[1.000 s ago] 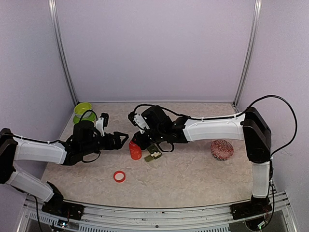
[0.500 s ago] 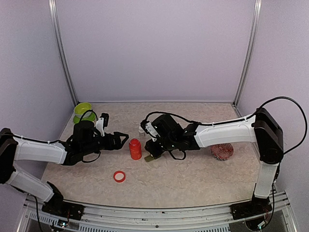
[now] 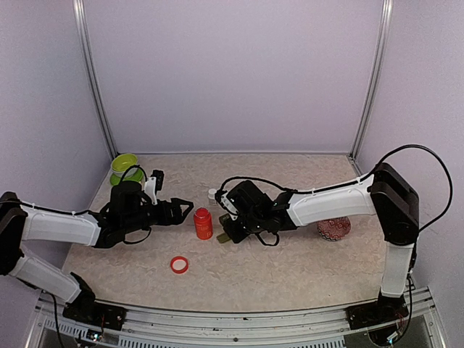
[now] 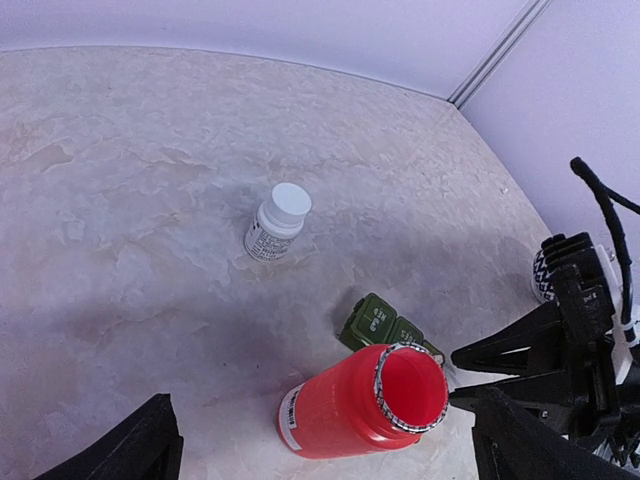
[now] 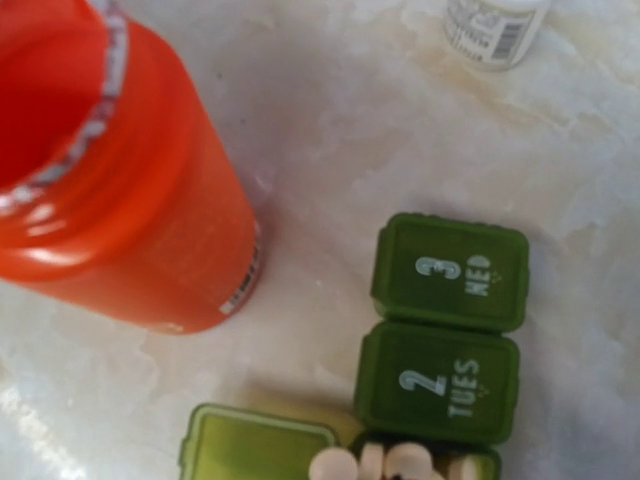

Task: Sort the pills into containers
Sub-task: Adjust the pill container at the center of the board.

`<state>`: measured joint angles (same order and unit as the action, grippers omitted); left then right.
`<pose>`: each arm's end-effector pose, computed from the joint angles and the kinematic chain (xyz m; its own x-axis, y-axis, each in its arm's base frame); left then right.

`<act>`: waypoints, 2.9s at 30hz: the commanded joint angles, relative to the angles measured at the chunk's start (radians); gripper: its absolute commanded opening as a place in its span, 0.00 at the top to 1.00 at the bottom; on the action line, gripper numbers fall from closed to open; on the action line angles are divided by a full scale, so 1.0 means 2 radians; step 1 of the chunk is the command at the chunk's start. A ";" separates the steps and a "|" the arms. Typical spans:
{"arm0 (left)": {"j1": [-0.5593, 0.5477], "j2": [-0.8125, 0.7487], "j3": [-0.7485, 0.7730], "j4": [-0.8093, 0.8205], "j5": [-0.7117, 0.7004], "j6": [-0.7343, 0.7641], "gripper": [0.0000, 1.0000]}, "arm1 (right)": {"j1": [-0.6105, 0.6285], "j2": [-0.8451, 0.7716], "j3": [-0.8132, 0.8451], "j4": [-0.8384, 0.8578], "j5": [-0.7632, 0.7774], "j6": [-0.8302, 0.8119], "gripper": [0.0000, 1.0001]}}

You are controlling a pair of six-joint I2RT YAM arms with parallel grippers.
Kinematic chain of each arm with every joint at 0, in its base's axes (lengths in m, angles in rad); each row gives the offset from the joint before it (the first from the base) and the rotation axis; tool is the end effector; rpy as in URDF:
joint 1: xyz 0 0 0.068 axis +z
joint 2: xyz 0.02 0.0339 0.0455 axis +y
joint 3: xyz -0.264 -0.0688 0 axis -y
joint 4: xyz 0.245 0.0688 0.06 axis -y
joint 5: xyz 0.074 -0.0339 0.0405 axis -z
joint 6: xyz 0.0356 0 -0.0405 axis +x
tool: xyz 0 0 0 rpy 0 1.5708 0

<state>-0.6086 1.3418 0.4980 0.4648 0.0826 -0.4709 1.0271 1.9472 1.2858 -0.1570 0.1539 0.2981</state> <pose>0.2194 -0.1565 0.1869 -0.5576 -0.1626 -0.8141 0.4261 0.7856 -0.4487 0.2229 0.3582 0.1762 -0.5935 -0.4208 -0.6861 -0.6457 0.7578 0.0937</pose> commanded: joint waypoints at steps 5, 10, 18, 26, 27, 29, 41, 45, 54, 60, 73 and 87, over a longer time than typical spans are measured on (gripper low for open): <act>0.002 0.000 -0.005 0.016 0.004 -0.002 0.01 | -0.001 0.028 0.027 -0.008 0.013 0.006 0.70; 0.002 0.001 -0.005 0.016 0.005 -0.002 0.01 | -0.001 0.038 0.030 -0.009 0.008 0.008 0.70; 0.002 0.002 -0.005 0.016 0.005 -0.002 0.01 | -0.001 0.046 0.031 -0.008 0.009 0.010 0.71; 0.002 0.002 -0.005 0.016 0.006 -0.003 0.01 | -0.003 0.056 0.034 -0.010 0.009 0.010 0.72; 0.002 0.001 -0.005 0.016 0.006 -0.002 0.01 | -0.003 0.057 0.034 -0.010 0.009 0.010 0.73; 0.002 0.001 -0.005 0.016 0.006 -0.003 0.01 | -0.003 0.057 0.033 -0.010 0.009 0.010 0.73; 0.002 0.000 -0.004 0.017 0.005 -0.003 0.01 | -0.005 0.057 0.032 -0.009 0.010 0.010 0.81; 0.002 0.002 -0.005 0.017 0.005 -0.002 0.01 | -0.006 0.056 0.033 -0.011 0.011 0.009 0.84; 0.002 0.008 -0.004 0.018 0.006 -0.003 0.01 | -0.008 0.048 0.032 -0.018 0.020 0.007 0.88; 0.002 0.008 -0.003 0.018 0.006 -0.003 0.01 | -0.010 0.037 0.031 -0.019 0.027 0.002 0.89; 0.002 0.009 -0.003 0.019 0.007 -0.003 0.01 | -0.013 0.020 0.027 -0.016 0.020 0.004 0.99; 0.002 0.007 -0.004 0.018 0.006 -0.003 0.01 | -0.013 0.008 0.036 -0.028 0.033 0.000 0.93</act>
<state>-0.6086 1.3514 0.4980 0.4721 0.0834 -0.4709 1.0073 1.9781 1.3373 -0.1890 0.1905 0.3012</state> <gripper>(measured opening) 0.989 0.037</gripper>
